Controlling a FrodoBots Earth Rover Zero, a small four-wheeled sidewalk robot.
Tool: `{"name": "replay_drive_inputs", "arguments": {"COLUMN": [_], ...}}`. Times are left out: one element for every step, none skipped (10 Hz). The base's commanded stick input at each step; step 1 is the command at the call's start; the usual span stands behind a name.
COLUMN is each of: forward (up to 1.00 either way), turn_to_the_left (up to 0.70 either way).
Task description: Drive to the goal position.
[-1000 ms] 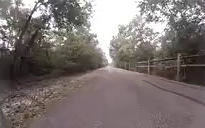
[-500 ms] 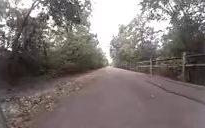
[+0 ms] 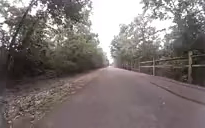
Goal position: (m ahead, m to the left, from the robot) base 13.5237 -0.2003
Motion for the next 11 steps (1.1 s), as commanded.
{"name": "replay_drive_inputs", "arguments": {"forward": [0.70,0.70,0.70,0.70,0.70,0.70,0.70,0.70,0.70,0.70,0.70], "turn_to_the_left": [0.00,0.00,0.00,0.00,0.00,0.00,0.00,0.00,0.00,0.00,0.00]}}
